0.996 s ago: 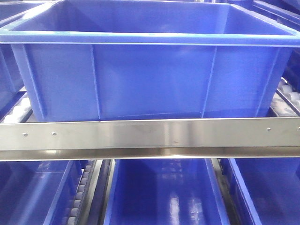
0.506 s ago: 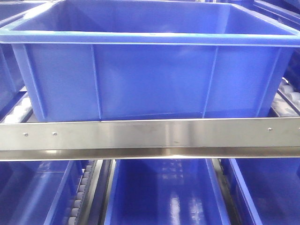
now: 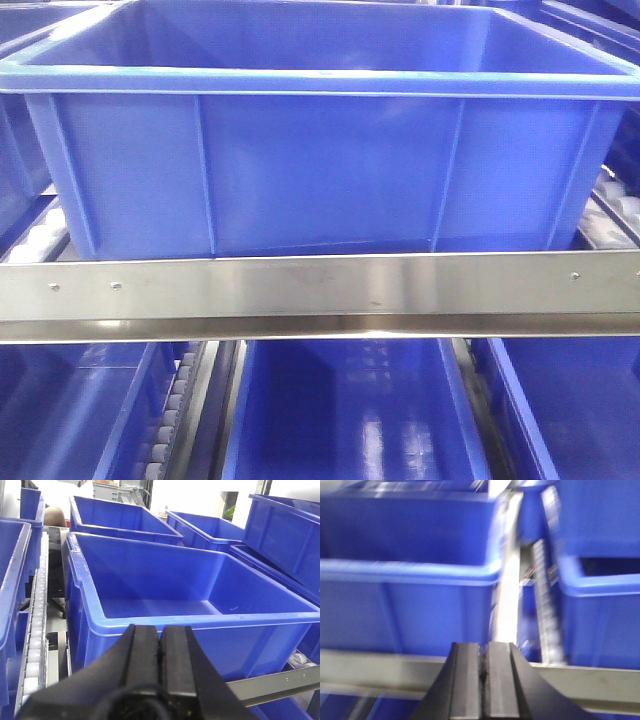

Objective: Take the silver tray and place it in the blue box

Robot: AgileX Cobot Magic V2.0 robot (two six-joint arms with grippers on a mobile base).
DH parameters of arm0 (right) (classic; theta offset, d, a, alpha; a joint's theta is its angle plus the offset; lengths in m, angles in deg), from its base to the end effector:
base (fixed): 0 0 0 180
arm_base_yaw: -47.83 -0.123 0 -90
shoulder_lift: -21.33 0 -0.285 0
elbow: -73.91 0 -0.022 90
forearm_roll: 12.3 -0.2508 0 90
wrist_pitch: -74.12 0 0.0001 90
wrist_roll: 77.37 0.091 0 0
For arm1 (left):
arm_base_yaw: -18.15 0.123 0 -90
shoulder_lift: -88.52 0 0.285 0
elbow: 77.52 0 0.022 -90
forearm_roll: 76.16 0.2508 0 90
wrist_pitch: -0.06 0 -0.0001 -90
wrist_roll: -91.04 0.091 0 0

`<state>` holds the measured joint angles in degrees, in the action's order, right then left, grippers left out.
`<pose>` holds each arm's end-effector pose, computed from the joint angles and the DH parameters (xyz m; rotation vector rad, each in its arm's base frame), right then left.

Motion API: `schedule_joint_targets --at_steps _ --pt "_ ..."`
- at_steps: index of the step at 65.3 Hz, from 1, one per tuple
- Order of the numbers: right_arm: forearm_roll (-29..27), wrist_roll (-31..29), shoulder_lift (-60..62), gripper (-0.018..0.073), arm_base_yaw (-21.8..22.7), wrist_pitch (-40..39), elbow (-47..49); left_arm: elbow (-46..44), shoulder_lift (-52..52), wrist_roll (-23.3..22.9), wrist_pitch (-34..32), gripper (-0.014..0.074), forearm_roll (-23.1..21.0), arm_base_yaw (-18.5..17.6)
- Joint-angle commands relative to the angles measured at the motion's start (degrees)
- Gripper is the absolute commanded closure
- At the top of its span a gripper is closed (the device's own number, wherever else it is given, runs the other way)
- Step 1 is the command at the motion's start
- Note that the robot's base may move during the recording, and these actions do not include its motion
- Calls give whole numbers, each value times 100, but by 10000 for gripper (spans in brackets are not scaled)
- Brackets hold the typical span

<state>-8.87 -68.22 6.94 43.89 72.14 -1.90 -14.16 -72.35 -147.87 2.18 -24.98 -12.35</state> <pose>0.0656 0.0047 0.2177 0.0223 1.5412 0.1355 0.0591 -0.0317 0.2807 0.2694 1.4597 -0.5215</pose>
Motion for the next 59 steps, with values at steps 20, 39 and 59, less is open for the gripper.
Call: schedule_joint_targets --at_steps 20,39,59 --pt "-266 -230 816 510 240 -514 -329 -164 55 -17 -310 691 55 -24" --pt "-266 -230 821 510 240 -570 -329 -164 55 -17 -310 691 55 -24" --pt "-266 -230 821 510 240 -570 -329 -164 55 -17 -310 691 55 -24"
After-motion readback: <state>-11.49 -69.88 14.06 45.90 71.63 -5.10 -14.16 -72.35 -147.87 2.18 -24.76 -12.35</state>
